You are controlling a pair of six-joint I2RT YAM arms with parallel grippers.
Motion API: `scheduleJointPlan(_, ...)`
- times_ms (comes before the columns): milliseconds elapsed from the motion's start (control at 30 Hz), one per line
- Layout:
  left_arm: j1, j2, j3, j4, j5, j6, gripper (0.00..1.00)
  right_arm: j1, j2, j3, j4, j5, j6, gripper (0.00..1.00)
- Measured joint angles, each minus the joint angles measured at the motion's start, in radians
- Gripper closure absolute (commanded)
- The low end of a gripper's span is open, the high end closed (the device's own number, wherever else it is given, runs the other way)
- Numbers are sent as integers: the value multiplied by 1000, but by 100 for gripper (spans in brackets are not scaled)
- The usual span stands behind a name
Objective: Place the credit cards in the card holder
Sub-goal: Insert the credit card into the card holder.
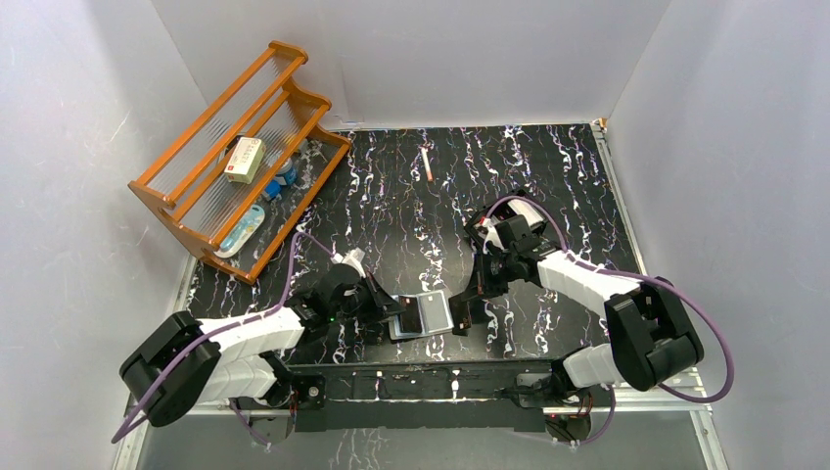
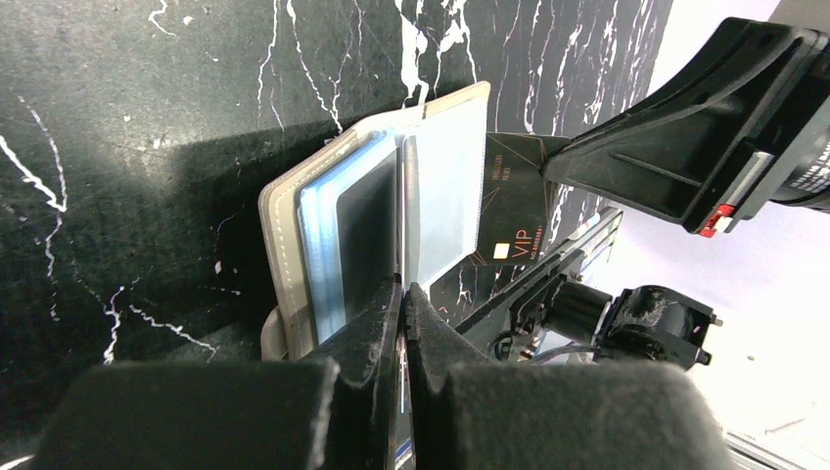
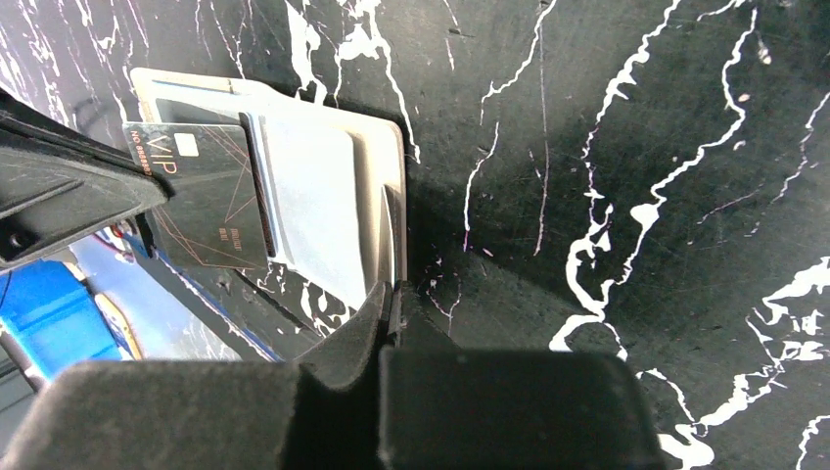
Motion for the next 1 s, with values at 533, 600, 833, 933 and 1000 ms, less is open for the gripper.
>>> scheduleJointPlan(533,0,81,-61,184,14,-43,100,0,5,-32,47,-2,-3,100)
scheduleJointPlan(600,0,97,-61,192,13,-43,100,0,5,-32,47,-2,-3,100)
scheduleJointPlan(833,0,137,-64,232,8,-42,100,0,5,-33,48,-2,-3,100)
scheduleJointPlan(933,0,150,-64,254,9,-42,100,0,5,-34,48,-1,-3,100)
scheduleJointPlan(1000,0,151,-64,264,9,-42,100,0,5,-37,52,1,-3,100)
